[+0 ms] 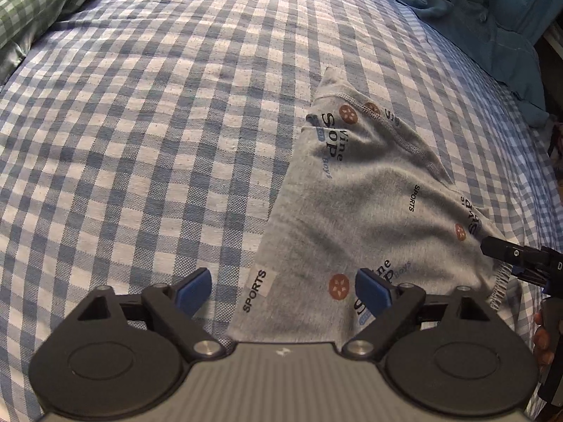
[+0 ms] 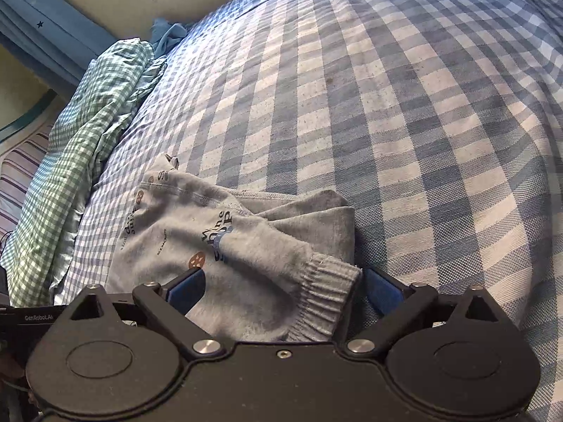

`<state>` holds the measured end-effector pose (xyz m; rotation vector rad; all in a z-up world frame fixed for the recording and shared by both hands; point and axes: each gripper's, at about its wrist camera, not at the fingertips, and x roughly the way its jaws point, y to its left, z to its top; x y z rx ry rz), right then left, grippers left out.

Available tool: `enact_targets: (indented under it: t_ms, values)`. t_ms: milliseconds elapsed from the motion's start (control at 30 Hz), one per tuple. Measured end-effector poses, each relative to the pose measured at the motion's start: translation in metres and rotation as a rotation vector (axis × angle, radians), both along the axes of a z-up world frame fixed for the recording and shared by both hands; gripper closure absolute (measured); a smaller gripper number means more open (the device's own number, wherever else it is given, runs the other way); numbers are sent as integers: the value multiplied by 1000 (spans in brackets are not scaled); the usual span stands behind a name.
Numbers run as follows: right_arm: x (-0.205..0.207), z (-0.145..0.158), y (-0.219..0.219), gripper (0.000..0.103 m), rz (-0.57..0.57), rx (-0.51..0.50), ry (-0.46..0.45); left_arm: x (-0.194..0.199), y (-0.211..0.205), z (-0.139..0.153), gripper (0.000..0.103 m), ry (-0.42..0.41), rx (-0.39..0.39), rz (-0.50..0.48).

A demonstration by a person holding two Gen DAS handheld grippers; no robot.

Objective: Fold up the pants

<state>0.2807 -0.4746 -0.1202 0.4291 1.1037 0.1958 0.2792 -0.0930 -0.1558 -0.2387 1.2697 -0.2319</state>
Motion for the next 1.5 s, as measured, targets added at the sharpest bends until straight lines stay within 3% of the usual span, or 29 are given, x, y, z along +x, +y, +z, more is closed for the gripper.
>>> enact_targets:
  t_ms: [100,333,367,467,633,867,1233,1500]
  values:
    - [-2,1,-4,29,-65,-7,6,0,3,2,25,9,-31,0]
    - [-10,2,-6,56,-119,-18,21,5,-12,8,68,28,19,-16]
    - [-11,3,-5,62,-125,-19,23,4,-12,10,78,26,20,-13]
    - [-11,11,2,83,-115,-56,14,3,-13,17,87,8,33,-16]
    - [-16,30,15,91,-79,-117,-12,-8,-19,42,89,-38,54,-31]
    - [-37,68,30,92,-73,-93,-49,-31,-17,76,89,-62,30,-53]
    - [-85,89,63,92,-22,-91,-2,-72,14,84,89,12,15,-70]
    - [-91,106,113,93,7,-88,-16,-78,54,95,90,12,-11,-92]
